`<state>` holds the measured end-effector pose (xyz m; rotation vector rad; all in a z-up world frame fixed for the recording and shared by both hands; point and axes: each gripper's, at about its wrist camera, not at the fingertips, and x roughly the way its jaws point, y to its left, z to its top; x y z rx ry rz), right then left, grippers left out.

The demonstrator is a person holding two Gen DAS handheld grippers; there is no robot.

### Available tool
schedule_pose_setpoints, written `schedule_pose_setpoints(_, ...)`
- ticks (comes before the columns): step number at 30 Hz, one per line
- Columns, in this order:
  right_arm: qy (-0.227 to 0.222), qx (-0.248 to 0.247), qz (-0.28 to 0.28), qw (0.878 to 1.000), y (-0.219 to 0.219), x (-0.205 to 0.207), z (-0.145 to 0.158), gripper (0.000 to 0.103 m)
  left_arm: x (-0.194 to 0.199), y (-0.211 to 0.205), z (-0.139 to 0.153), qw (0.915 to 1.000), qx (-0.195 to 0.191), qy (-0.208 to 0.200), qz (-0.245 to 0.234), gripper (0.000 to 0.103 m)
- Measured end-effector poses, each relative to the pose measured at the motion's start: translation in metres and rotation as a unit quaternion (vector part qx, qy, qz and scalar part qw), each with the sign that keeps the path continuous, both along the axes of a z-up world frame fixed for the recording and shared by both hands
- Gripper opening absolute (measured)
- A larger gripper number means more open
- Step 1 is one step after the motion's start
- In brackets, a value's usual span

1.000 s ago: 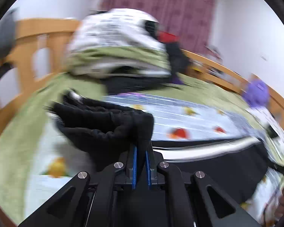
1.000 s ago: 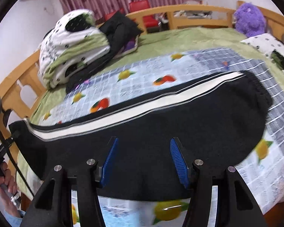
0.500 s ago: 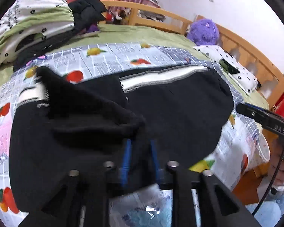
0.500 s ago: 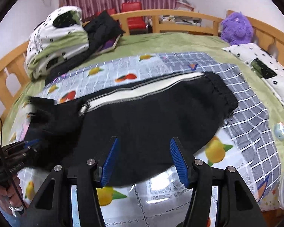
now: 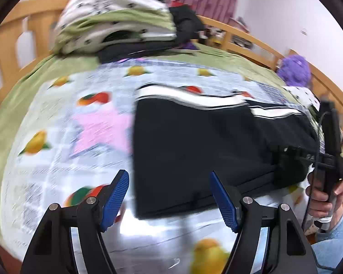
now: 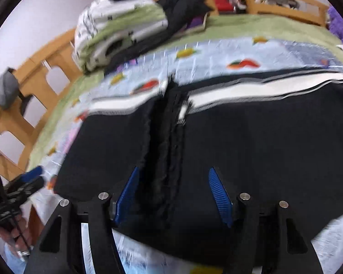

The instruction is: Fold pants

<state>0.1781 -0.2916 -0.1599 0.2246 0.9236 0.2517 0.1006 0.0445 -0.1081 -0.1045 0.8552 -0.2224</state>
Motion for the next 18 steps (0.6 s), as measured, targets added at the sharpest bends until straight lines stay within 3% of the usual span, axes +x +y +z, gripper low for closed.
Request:
schedule_pose_setpoints(3, 0.045, 0.014, 0.016, 0.999, 0.018, 0.018, -0.026, 0.062, -0.002, 0.024, -0.011, 0.9996, -0.006, 0.012, 0.024, 0.071)
schedule_pose_setpoints(4, 0.03, -0.002, 0.011, 1.0, 0.024, 0.017, -0.026, 0.051, -0.002, 0.03, -0.013, 0.9994, -0.009, 0.014, 0.03, 0.071)
schedule_pose_setpoints(5, 0.021, -0.013, 0.019, 1.0, 0.029, 0.017, -0.025, 0.024, -0.001, 0.037, -0.015, 0.9991, -0.015, 0.018, 0.035, 0.071)
schedule_pose_setpoints(8, -0.011, 0.004, 0.024, 1.0, 0.024, 0.009, -0.006, 0.016, -0.003, 0.048, -0.018, 0.9987, -0.026, 0.021, 0.039, 0.071)
schedule_pose_setpoints(9, -0.036, 0.04, 0.023, 0.998, 0.01, 0.0, 0.009, 0.016, -0.004, 0.051, -0.017, 0.9987, -0.028, 0.017, 0.039, 0.071)
schedule_pose_setpoints(11, -0.049, 0.039, 0.004, 0.998, -0.005, -0.008, 0.022, 0.016, -0.006, 0.053, -0.017, 0.9989, -0.029, 0.012, 0.036, 0.071)
schedule_pose_setpoints(13, -0.025, 0.005, 0.002, 1.0, -0.007, -0.005, 0.014, 0.018, -0.004, 0.051, -0.018, 0.9987, -0.036, 0.013, 0.035, 0.071)
schedule_pose_setpoints(16, 0.07, -0.006, 0.033, 0.997, -0.005, 0.006, -0.029, 0.026, 0.003, 0.045, -0.018, 0.9985, -0.044, 0.016, 0.028, 0.071)
schedule_pose_setpoints(18, 0.032, -0.045, 0.04, 0.998, -0.006, -0.006, -0.012, 0.04, 0.009, 0.04, -0.012, 0.9987, -0.043, 0.005, 0.026, 0.071)
